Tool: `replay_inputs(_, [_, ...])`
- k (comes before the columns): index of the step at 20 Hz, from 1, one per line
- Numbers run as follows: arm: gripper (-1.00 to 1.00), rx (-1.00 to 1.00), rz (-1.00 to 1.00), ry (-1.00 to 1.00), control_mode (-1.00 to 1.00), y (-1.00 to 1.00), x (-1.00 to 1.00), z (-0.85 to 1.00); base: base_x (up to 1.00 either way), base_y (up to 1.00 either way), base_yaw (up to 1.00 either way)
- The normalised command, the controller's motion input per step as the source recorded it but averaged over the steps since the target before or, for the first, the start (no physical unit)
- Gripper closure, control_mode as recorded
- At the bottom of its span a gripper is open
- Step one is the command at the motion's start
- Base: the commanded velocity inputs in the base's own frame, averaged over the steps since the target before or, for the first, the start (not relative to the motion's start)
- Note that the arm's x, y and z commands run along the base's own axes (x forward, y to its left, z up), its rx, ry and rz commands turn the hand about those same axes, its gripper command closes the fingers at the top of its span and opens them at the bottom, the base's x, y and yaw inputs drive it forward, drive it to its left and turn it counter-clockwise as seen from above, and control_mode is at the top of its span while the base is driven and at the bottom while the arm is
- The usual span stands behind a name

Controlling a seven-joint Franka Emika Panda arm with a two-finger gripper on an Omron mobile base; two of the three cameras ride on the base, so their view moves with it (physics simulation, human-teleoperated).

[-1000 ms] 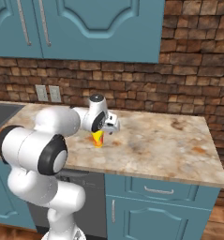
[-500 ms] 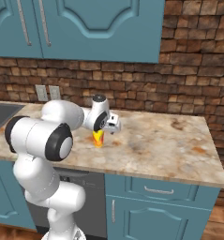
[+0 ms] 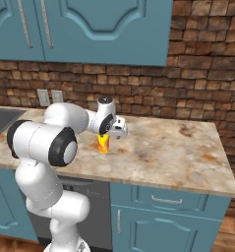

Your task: Place the pitcher and cup on the dining counter for serving.

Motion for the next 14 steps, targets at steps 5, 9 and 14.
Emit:
replay_inputs(5, [-1.00, 0.00, 0.00, 0.00, -1.00, 0.00, 0.00, 0.19, 0.00, 0.00, 0.00])
replay_inputs(9, [-1.00, 0.00, 0.00, 0.00, -1.00, 0.00, 0.00, 0.31, 0.00, 0.00, 0.00])
replay_inputs(14, [-1.00, 0.00, 0.00, 0.00, -1.00, 0.02, 0.16, 0.04, 0.00, 0.00, 0.00])
